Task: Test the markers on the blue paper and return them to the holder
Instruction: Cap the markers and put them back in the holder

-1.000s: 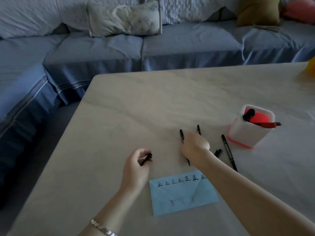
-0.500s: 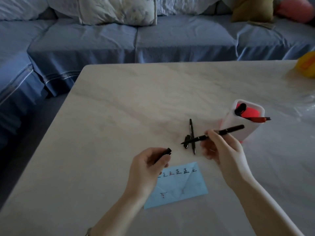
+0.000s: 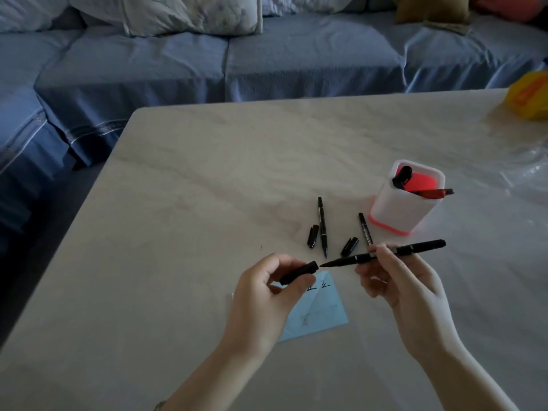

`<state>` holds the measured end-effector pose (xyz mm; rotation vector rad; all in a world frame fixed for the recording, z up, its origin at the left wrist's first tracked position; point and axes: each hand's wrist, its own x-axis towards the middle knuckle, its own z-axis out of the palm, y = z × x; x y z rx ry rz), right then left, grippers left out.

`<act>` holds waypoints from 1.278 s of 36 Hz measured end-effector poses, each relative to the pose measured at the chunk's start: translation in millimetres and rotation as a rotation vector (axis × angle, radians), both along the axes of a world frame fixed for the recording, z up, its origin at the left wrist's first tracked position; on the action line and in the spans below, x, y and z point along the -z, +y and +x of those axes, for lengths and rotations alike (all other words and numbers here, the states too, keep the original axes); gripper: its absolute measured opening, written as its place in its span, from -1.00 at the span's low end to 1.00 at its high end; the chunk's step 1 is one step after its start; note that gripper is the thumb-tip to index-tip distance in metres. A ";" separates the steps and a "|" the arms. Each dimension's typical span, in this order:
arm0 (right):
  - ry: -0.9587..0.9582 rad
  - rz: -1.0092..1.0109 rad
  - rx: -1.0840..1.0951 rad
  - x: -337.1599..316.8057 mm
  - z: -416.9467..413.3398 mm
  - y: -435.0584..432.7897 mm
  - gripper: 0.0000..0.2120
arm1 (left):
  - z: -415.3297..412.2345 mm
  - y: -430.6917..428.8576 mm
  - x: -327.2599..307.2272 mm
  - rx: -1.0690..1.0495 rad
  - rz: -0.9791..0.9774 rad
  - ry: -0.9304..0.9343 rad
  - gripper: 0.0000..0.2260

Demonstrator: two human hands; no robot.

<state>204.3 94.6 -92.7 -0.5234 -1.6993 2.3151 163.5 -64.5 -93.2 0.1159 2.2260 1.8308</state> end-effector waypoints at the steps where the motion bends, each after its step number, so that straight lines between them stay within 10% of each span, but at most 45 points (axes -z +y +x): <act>1: -0.003 0.006 -0.009 -0.1 0.1 -0.3 -0.45 | 0.4 -0.3 -0.5 0.007 -0.006 0.005 -0.80; 24: 0.042 -0.058 -0.165 7.7 8.6 -16.4 -0.48 | 13.1 -3.9 -1.3 0.170 -0.357 0.551 -0.81; 37: 0.091 0.002 -0.214 13.8 12.0 -15.7 -0.55 | 9.0 1.9 -22.2 0.185 0.048 -0.129 -0.78; 46: 0.009 -0.082 -0.106 25.0 7.9 -19.7 -0.68 | 1.6 9.5 17.5 0.202 -0.445 0.830 -0.79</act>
